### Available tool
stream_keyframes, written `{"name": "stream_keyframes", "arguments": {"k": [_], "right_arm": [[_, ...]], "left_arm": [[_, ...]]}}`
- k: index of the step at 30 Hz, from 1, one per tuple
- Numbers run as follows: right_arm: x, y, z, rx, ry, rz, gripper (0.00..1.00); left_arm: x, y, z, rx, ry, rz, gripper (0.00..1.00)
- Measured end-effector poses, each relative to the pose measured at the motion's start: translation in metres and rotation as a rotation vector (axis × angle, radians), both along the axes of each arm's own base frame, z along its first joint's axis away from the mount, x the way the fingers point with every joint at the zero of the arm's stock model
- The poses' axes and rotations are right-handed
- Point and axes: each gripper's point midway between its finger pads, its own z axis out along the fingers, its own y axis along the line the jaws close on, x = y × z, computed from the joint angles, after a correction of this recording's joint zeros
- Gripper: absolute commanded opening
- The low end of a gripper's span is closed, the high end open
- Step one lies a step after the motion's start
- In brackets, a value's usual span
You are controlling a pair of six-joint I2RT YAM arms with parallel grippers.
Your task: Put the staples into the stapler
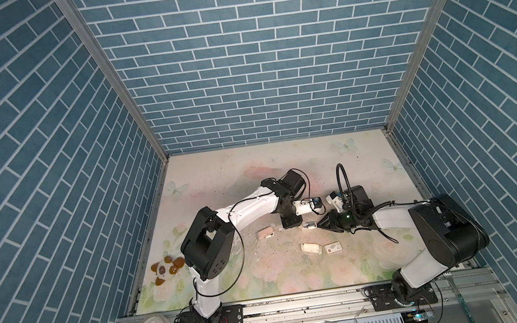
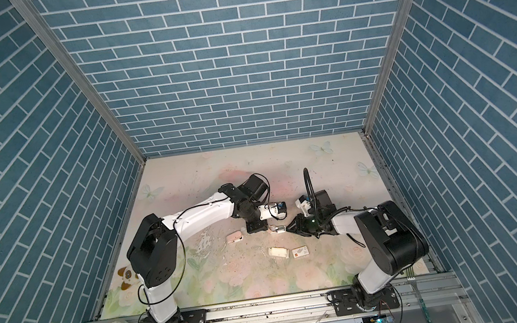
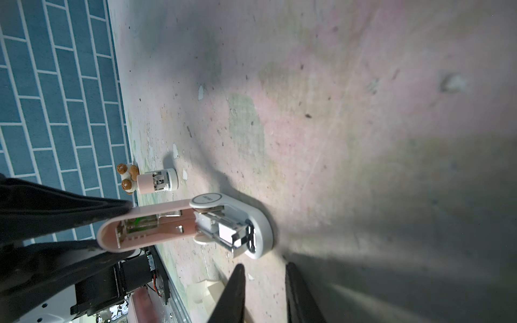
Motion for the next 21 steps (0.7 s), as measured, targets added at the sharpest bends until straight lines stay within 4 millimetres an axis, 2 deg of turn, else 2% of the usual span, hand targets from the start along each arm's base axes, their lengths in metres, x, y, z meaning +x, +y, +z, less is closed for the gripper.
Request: {"name": "stream_keyframes", "arguments": {"k": [11,21], "right_arm": [[0.008,0.004,-0.001,0.009,-0.006,0.004,0.27],[0.01,0.005,-0.001,0.011,-0.011,0.004,0.26]], "left_arm": [[0.001,-0.005,0.001,0.014,0.003,-0.011,0.13],[0.001,-0.031,0.003,-0.017,-0.011,-0.049,0.12]]}}
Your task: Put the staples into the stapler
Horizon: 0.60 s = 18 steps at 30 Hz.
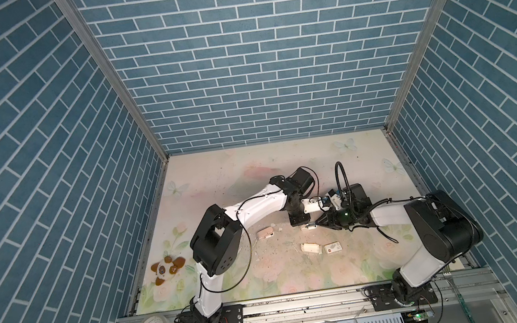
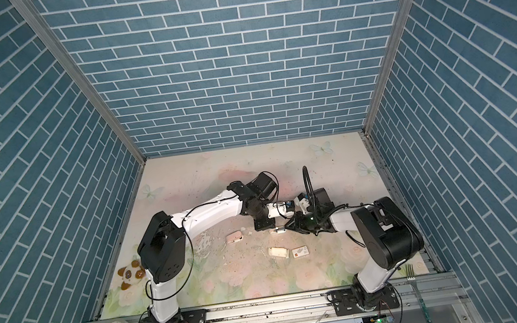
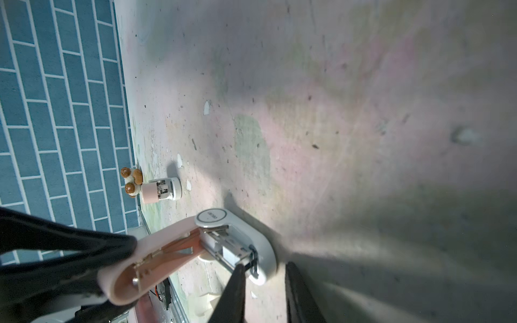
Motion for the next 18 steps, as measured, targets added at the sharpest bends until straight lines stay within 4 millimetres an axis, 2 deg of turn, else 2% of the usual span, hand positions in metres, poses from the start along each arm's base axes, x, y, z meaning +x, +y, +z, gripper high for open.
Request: {"name": "stream_keyframes", "arguments": {"k": [5,12,18], "right_arm": [[0.003,-0.005,0.001,-0.03,-0.022,-0.025,0.26],[0.01,-0.027,0.008,-0.109,-0.072,-0.115,0.26],[0.013,-0.049,0.028,-0.178,-0.124,-0.197,0.26]], "left_arm": [[0.0,-0.012,-0.007,-0.019,-0.003,-0.018,0.12],[-0.001,-0.015,-0.011,-0.018,0.0,-0.023,0.12],[-0.001,-0.02,-0.012,-0.014,0.001,-0.031,0.12]]}}
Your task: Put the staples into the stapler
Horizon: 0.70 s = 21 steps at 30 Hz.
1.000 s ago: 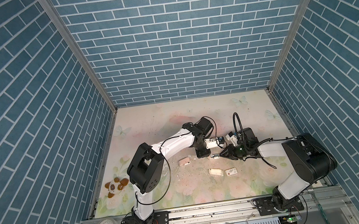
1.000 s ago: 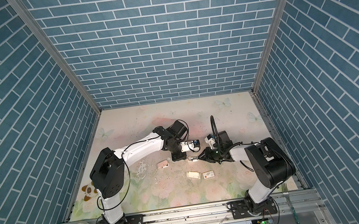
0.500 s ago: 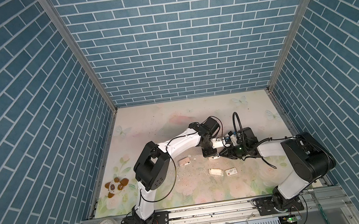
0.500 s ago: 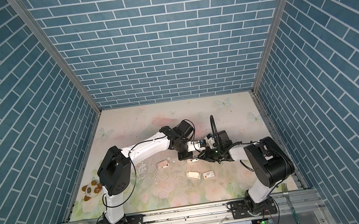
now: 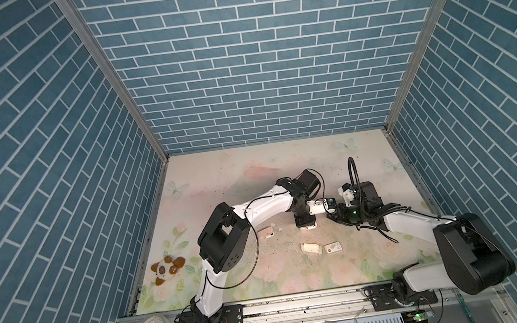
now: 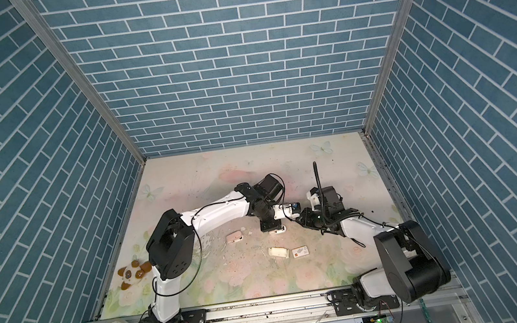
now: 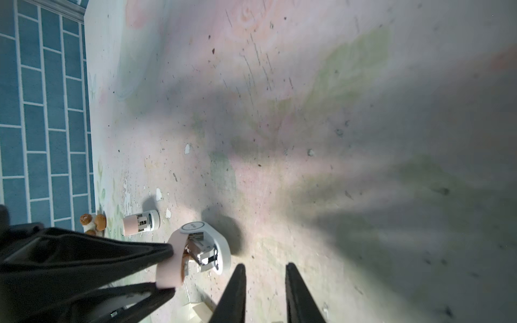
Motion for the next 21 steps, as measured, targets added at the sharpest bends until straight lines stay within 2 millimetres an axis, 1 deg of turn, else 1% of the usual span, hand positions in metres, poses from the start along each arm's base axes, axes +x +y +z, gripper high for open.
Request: {"name": "stream_keyframes", "arguments": {"k": [5,8,14,21], "right_arm": [[-0.007,-0.015,0.011,-0.05,-0.014,-0.043,0.26],[-0.015,-0.024,0.014,-0.073,-0.016,-0.062,0.26],[-0.036,-0.041,0.015,-0.125,-0.002,-0.097,0.25],[-0.052,-0.053,0.028,-0.147,-0.027,-0.121,0.25]], "left_arm": [[0.0,-0.008,-0.005,0.005,0.002,-0.012,0.11],[-0.001,-0.013,-0.01,0.012,0.003,-0.021,0.11],[-0.001,-0.015,-0.016,0.038,0.001,-0.03,0.09],[-0.001,-0.017,-0.018,0.091,0.01,-0.04,0.07]]}}
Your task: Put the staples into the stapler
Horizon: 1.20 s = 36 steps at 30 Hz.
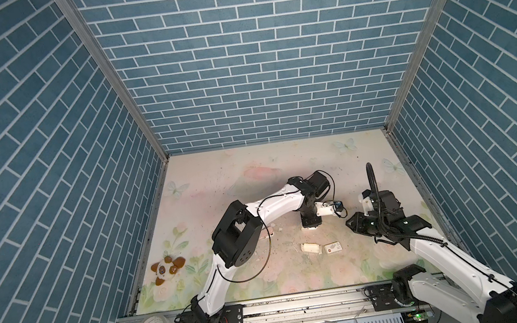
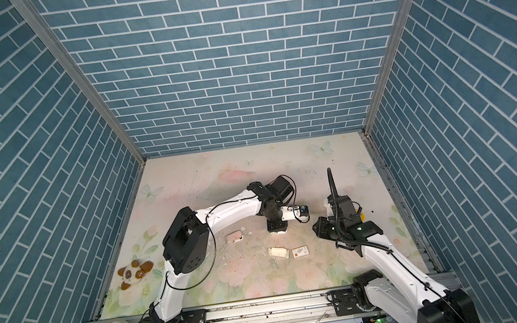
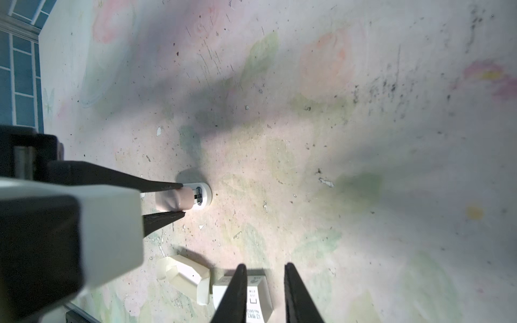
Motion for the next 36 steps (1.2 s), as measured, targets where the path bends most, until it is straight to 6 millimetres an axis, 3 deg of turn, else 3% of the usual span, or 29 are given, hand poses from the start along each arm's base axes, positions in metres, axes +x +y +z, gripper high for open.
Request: {"name": "stream_keyframes", "arguments": {"k": [11,31,36], "right_arm": [[-0.018,-0.009,-0.004,-0.017,0.018,-0.009,0.25],[-0.02,-0.012,-0.006,-0.032,0.025,-0.018,0.28],[-0.019,-0.012,-0.007,-0.036,0.025,-0.02,0.28]], "left_arm": [[-0.001,-0.001,-0.013,0.072,0.06,0.009,0.06],[-0.002,0.0,-0.005,0.066,0.002,0.011,0.13],[-0.006,0.008,0.001,0.075,-0.006,0.018,0.14]]}}
